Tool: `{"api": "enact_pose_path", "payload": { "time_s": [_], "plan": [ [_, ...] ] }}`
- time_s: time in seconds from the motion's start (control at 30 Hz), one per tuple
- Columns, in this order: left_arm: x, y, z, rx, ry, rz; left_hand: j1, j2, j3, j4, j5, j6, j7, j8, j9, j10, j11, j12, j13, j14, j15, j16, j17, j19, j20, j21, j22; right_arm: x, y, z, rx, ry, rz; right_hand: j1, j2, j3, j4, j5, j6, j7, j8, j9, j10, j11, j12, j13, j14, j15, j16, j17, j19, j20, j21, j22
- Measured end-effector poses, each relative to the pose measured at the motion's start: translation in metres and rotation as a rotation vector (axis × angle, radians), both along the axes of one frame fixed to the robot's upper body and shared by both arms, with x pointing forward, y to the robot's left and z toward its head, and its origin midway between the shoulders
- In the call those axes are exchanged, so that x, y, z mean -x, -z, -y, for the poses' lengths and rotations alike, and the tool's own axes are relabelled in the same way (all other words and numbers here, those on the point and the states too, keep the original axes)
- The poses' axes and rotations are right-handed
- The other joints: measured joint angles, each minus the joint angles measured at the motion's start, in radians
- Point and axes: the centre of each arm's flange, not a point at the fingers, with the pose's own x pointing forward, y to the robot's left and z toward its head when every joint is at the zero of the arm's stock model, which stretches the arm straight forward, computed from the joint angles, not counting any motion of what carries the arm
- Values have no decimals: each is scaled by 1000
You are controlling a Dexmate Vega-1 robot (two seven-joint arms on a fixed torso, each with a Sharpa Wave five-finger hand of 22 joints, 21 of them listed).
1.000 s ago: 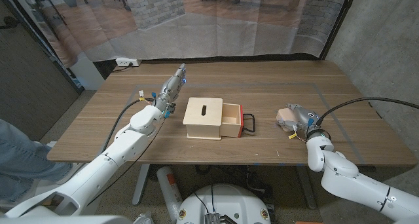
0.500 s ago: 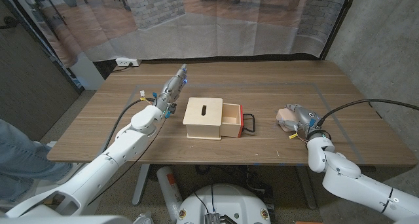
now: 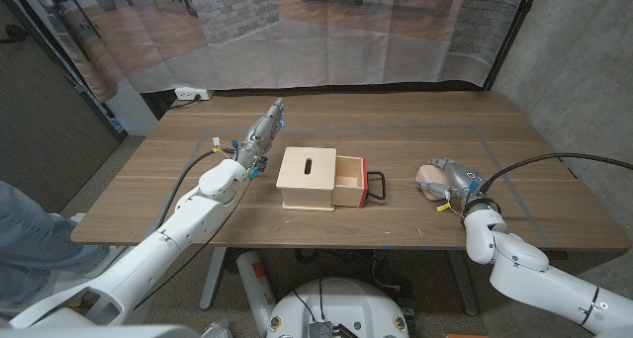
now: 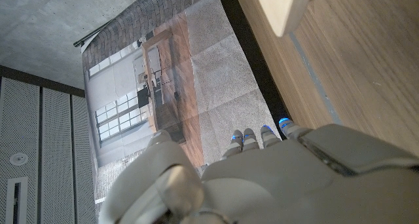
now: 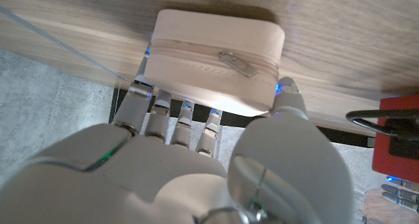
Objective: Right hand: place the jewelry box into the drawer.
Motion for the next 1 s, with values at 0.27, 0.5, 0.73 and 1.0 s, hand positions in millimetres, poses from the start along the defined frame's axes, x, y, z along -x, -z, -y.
{"api": "enact_pose_path", "payload": {
  "time_s": [0.27, 0.5, 0.73, 1.0],
  "plan": [
    [2, -1, 1, -1, 1, 4, 0, 0, 0, 0, 0, 0, 0, 0, 0, 0, 0, 0, 0, 0, 0, 0, 0, 0, 0, 0, 0, 5, -6, -3, -20, -36, 42, 5, -5, 2, -2, -8, 0, 0, 0, 5, 67, -56, 13, 9, 25, -14, 4, 11, 29, -28, 6, 2],
    [3, -1, 0, -4, -3, 7, 0, 0, -3, 3, -4, 0, 0, 0, 0, 0, 0, 0, 0, 0, 0, 0, 0, 0, 0, 0, 0, 8, -11, -5, -26, -50, 76, 9, -9, 10, -2, -23, 32, 3, 8, 9, 79, -61, 17, 8, 39, -25, 4, 25, 29, -28, 6, 2],
    [5, -2, 0, -7, -4, 10, 4, 4, -4, 4, -4, 0, 0, 0, 0, 0, 0, 0, 0, 0, 0, 0, 0, 0, 0, 0, 0, 11, -18, -6, -30, -61, 113, 18, -18, 17, -3, -37, 46, 0, 15, 14, 92, -63, 29, 10, 48, -26, 5, 36, 29, -28, 6, 2],
    [5, -3, -1, -11, -7, 9, 4, 4, -7, 1, -4, 0, 0, 0, 0, 0, 0, 0, 0, 0, 0, 0, 0, 0, 0, 0, 0, 14, -23, -7, -58, -84, 141, 23, -23, 26, -4, -44, 66, 5, 22, 15, 102, -63, 37, 14, 59, -23, 12, 46, 29, -28, 6, 2]
  ]
}}
